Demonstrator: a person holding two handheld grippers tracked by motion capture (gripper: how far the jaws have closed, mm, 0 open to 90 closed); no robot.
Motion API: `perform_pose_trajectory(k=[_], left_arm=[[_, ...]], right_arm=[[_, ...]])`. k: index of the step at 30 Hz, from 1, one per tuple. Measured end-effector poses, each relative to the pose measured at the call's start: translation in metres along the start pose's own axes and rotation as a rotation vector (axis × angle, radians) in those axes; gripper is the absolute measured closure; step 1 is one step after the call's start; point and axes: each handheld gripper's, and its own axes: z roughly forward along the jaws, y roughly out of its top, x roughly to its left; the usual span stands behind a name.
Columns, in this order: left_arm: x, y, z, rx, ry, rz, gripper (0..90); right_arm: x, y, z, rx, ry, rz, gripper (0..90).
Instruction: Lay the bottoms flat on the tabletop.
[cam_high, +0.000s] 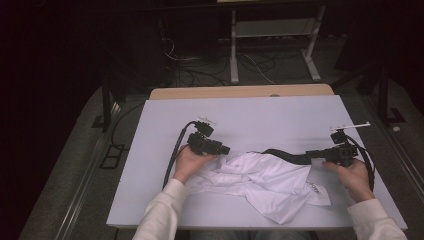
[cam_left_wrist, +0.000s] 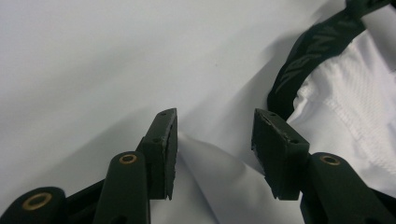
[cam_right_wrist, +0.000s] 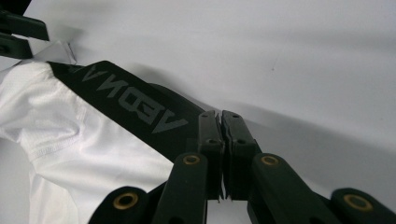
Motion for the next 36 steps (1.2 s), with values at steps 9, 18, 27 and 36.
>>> perform_pose_trajectory(k=[9,18,27,36], left_arm=[[-0.014,0.004,0.024,0.028,-0.146,0.044,48.6],[-0.023,0.003,0.03,0.032,-0.273,0.091,46.7],[-0.058,0.002,0.047,0.098,-0.35,0.241,40.3],[-0.085,-0.001,0.066,0.204,-0.294,0.366,61.8]], right_arm=[[0.001,-0.001,0.003,0.015,-0.001,0.0,86.1],[0.0,-0.001,0.003,0.013,0.001,0.002,86.1],[0.002,-0.001,0.004,0.015,-0.004,0.0,86.1],[0.002,-0.001,0.004,0.013,-0.001,-0.003,85.9]])
